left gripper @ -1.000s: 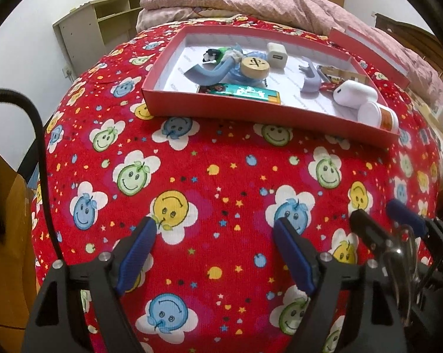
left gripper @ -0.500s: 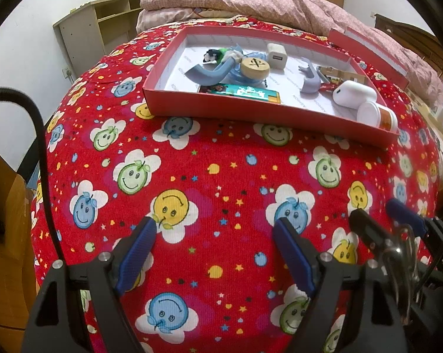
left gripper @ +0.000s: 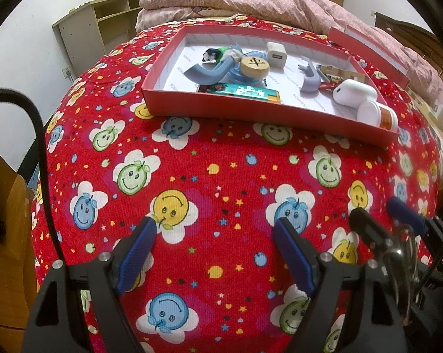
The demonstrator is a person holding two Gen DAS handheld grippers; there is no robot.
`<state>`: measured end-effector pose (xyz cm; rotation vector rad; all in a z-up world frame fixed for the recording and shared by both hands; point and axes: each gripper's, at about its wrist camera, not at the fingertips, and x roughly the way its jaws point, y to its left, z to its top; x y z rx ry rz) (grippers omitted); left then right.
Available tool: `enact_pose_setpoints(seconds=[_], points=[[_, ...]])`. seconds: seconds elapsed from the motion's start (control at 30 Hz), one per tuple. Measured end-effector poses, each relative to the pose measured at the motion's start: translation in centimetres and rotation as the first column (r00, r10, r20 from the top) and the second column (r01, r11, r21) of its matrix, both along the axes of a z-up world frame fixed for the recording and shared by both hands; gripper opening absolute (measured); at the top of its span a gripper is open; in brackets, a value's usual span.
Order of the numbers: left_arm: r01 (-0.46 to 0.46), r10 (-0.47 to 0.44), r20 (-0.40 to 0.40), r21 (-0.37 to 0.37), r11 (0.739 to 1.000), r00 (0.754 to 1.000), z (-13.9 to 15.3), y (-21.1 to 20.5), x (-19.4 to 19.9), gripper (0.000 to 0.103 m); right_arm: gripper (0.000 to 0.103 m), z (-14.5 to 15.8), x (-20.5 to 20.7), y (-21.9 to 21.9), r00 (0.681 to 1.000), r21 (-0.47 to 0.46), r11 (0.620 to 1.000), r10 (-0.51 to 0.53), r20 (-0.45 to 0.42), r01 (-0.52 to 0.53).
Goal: Organize rigid objects
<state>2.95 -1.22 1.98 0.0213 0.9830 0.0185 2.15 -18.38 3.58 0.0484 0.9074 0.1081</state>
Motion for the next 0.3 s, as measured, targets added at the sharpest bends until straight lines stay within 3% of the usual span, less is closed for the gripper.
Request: enact_pose_setpoints(seconds=[0.3], points=[[0.001,-0.001,-0.001,-0.001,1.0,1.0,-0.02,-0.05,0.07,0.085,0.062,-0.02,0.01,0.06,1.0,-0.001,1.0,0.001,0.001,-0.001]])
